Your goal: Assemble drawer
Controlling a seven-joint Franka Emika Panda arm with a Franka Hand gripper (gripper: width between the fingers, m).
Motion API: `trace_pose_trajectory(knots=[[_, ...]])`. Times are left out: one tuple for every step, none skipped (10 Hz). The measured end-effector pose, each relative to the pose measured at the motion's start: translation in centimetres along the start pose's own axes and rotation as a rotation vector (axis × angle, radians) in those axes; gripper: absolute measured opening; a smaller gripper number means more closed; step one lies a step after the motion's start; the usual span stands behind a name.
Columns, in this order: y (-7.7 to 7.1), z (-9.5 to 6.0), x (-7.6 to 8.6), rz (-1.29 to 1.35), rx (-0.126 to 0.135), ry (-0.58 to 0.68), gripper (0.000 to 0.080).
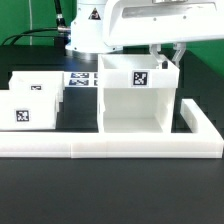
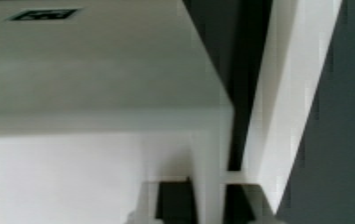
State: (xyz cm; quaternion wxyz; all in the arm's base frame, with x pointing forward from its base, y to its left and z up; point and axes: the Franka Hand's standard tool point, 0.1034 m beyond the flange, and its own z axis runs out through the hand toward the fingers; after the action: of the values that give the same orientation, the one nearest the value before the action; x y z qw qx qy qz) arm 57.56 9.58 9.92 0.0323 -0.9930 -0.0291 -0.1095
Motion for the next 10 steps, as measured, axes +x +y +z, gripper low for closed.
trace_pose_trajectory(knots=[[0.0, 0.0, 0.0, 0.007, 0.001, 0.001, 0.0038], [-0.1, 0.0, 0.0, 0.014, 0.004, 0.001, 0.0038], [-0.1, 0.0, 0.0, 0.012, 0.004, 0.001, 0.0038], [-0.2, -0.1, 0.1, 0.070, 0.009, 0.002, 0.0038], [-0.5, -0.2, 0.1, 0.183, 0.016, 0.008, 0.0038], [-1.3, -0.2, -0.2, 0.338, 0.019, 0.014, 0.0038], [-1.9, -0.1, -0.1, 0.449, 0.015, 0.018, 0.0038], [-2.0, 0.0, 0.1, 0.526, 0.012, 0.034, 0.0044], [-1.7, -0.1, 0.5, 0.597, 0.015, 0.051, 0.0046], [-1.8, -0.3, 0.6, 0.630, 0.022, 0.055, 0.0046]])
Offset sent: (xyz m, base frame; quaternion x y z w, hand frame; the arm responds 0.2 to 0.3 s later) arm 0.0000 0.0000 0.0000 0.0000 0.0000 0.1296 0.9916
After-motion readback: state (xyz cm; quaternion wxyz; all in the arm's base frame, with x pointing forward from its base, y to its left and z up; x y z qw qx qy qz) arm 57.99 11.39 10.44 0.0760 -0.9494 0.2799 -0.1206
